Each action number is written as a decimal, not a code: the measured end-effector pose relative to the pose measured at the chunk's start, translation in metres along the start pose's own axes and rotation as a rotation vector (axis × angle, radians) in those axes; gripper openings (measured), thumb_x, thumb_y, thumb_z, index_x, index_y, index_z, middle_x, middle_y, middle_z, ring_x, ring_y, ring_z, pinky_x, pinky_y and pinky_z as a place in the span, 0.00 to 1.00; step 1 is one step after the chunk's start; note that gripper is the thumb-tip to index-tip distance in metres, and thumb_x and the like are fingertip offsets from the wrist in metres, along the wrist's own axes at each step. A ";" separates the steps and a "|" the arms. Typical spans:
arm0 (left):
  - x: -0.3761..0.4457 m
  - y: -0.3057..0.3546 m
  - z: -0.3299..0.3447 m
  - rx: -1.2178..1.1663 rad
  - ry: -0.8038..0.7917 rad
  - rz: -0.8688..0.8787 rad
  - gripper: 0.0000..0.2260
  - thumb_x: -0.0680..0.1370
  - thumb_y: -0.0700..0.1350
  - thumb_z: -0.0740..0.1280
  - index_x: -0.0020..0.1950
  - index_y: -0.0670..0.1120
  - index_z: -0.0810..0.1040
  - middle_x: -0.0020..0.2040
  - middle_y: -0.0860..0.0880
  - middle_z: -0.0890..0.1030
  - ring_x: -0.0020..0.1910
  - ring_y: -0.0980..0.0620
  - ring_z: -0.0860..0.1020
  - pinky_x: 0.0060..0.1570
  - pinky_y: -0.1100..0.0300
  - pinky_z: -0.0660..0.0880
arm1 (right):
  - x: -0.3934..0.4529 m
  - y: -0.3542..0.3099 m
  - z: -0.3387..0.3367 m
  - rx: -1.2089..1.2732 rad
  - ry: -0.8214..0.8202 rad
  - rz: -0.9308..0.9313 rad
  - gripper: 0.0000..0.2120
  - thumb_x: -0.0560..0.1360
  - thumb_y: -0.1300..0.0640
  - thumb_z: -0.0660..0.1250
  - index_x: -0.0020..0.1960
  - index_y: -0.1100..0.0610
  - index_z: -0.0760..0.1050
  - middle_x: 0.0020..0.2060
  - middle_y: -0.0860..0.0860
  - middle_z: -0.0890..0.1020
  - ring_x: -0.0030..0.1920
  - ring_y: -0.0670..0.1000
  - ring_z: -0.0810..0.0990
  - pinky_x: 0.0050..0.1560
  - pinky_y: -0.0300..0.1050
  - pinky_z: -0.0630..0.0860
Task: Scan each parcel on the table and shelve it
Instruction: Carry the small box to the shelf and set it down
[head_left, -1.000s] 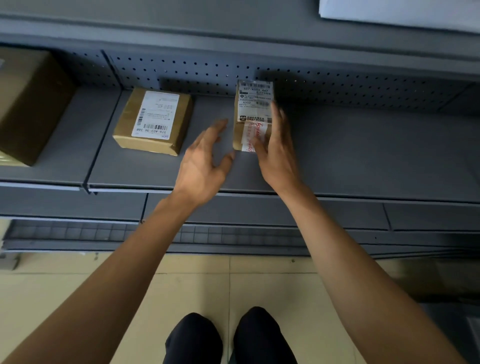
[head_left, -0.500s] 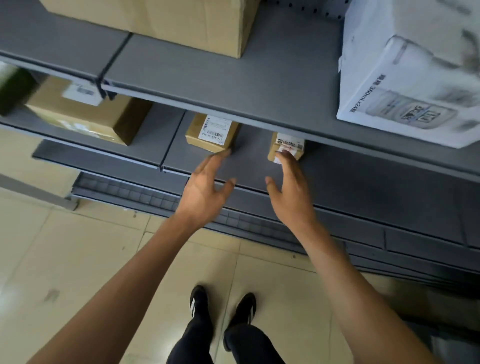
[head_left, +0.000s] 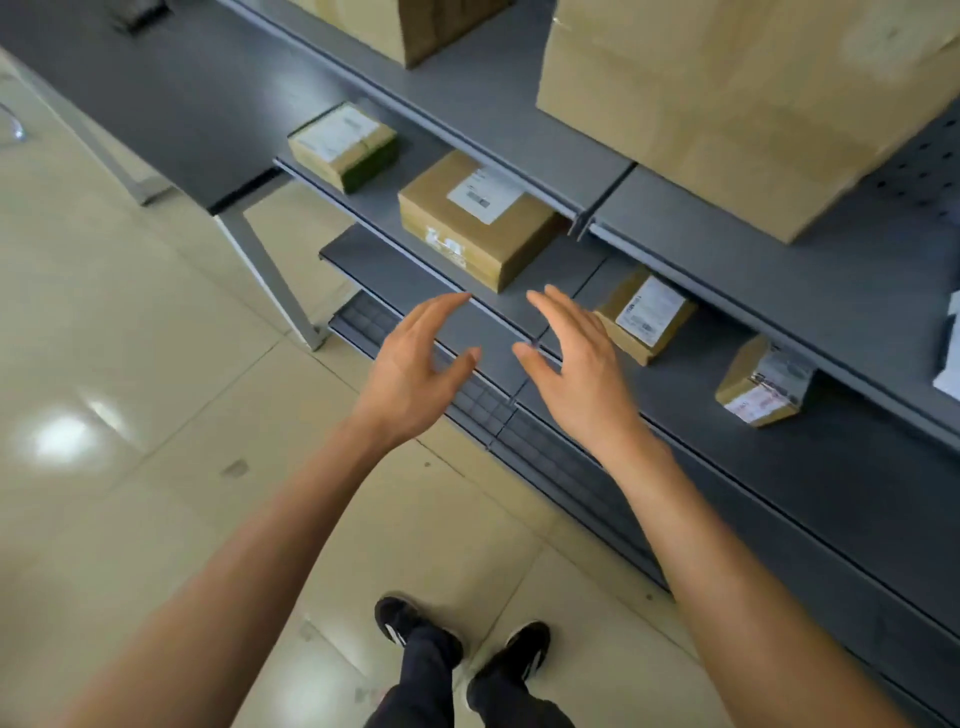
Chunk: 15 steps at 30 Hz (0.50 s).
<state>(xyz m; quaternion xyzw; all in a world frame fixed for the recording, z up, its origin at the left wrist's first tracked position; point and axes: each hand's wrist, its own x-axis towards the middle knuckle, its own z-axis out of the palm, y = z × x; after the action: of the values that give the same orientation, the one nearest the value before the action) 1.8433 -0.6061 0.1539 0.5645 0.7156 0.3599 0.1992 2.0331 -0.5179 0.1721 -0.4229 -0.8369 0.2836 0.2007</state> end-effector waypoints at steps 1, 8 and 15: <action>-0.003 -0.008 -0.019 -0.003 0.028 -0.018 0.24 0.81 0.55 0.67 0.77 0.56 0.67 0.72 0.54 0.74 0.70 0.54 0.70 0.70 0.50 0.70 | 0.007 -0.018 0.006 0.003 -0.012 -0.029 0.26 0.82 0.49 0.65 0.79 0.51 0.65 0.79 0.50 0.64 0.78 0.53 0.61 0.76 0.57 0.62; -0.028 -0.054 -0.140 -0.010 0.212 -0.112 0.24 0.81 0.53 0.67 0.76 0.55 0.68 0.73 0.54 0.73 0.71 0.53 0.71 0.70 0.46 0.71 | 0.054 -0.138 0.049 0.029 -0.067 -0.227 0.27 0.82 0.49 0.66 0.79 0.52 0.65 0.78 0.51 0.66 0.79 0.52 0.61 0.77 0.57 0.61; -0.067 -0.086 -0.234 0.010 0.405 -0.209 0.22 0.82 0.48 0.68 0.76 0.51 0.71 0.72 0.55 0.75 0.70 0.56 0.72 0.70 0.48 0.72 | 0.081 -0.230 0.093 0.070 -0.151 -0.370 0.26 0.82 0.51 0.66 0.78 0.52 0.66 0.77 0.49 0.68 0.77 0.49 0.62 0.77 0.51 0.61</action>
<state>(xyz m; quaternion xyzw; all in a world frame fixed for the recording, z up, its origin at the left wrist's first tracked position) 1.6430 -0.7469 0.2367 0.4044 0.7974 0.4398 0.0847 1.7973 -0.5900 0.2580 -0.2321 -0.9028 0.3016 0.2005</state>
